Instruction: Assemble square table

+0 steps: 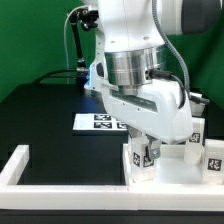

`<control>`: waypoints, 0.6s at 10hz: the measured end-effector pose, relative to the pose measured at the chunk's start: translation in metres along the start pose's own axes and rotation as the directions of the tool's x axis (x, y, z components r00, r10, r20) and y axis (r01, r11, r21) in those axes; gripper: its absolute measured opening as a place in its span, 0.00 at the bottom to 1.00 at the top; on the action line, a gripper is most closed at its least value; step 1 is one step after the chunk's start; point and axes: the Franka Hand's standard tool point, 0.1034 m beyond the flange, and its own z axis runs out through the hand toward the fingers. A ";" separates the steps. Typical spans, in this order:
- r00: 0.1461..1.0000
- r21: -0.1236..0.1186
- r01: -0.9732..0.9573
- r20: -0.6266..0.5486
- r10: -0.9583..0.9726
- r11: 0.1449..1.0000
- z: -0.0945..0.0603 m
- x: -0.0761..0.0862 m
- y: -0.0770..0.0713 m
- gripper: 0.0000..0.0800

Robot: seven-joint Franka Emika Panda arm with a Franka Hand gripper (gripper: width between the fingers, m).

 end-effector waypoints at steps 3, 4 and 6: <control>0.934 0.022 -0.357 0.037 0.356 0.934 0.001 -0.002 -0.002 0.36; 0.866 0.036 -0.499 0.065 0.497 0.866 0.002 -0.001 -0.004 0.36; 0.855 0.065 -0.517 0.081 0.512 0.854 0.003 -0.001 -0.003 0.44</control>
Offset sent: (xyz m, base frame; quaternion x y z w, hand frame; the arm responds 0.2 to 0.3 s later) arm 0.0015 0.0088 -0.0020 0.0391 -0.0571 0.4222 0.9038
